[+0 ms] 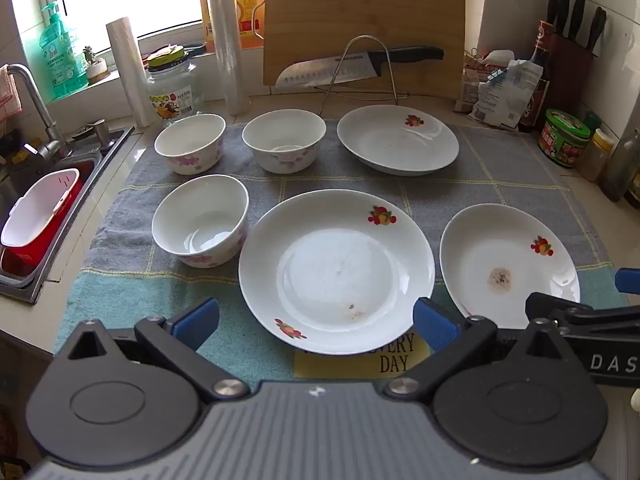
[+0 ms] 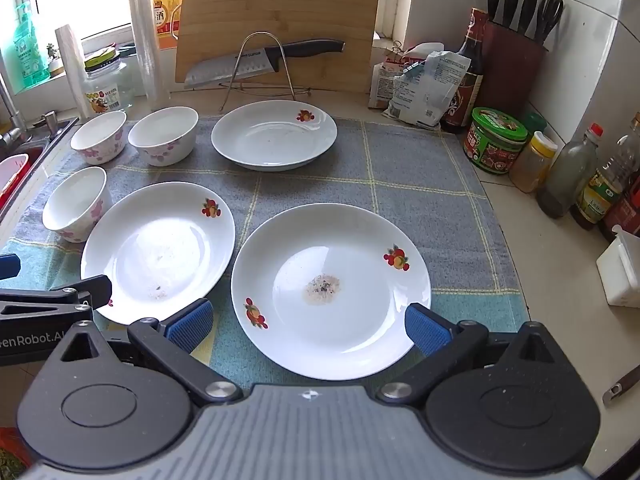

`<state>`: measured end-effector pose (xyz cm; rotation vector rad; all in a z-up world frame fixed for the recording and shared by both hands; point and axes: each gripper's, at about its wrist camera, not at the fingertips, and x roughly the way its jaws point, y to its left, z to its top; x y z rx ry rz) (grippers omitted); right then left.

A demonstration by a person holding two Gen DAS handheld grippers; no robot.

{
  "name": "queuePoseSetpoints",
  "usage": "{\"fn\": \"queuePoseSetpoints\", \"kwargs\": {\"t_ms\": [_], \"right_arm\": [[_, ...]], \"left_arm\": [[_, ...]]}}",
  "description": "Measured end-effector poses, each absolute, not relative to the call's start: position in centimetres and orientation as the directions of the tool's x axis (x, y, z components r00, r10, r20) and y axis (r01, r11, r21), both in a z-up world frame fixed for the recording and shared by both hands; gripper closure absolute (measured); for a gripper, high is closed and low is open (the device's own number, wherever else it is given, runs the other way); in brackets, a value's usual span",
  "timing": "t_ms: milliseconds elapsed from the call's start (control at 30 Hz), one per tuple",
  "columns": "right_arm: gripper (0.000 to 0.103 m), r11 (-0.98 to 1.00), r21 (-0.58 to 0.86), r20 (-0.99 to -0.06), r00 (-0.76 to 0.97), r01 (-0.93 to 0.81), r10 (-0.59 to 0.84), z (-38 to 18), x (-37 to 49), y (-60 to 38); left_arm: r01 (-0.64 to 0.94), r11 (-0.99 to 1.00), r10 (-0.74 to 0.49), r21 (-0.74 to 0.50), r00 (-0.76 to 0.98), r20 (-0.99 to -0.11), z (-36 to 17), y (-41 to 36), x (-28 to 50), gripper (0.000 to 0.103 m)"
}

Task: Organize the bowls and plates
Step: 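Move the left gripper toward the brown-stained white plate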

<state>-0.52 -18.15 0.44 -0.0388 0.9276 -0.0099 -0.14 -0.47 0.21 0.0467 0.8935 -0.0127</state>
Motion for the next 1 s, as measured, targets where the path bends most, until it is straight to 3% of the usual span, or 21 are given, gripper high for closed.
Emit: {"fn": "queuePoseSetpoints", "kwargs": {"t_ms": [1000], "right_arm": [[0.0,0.999,-0.038,-0.795,0.606,-0.008,-0.025,0.33,-0.64,-18.58]], "left_arm": [[0.03,0.999,0.009,0.035,0.628,-0.778,0.28,-0.31,-0.13,0.001]]}}
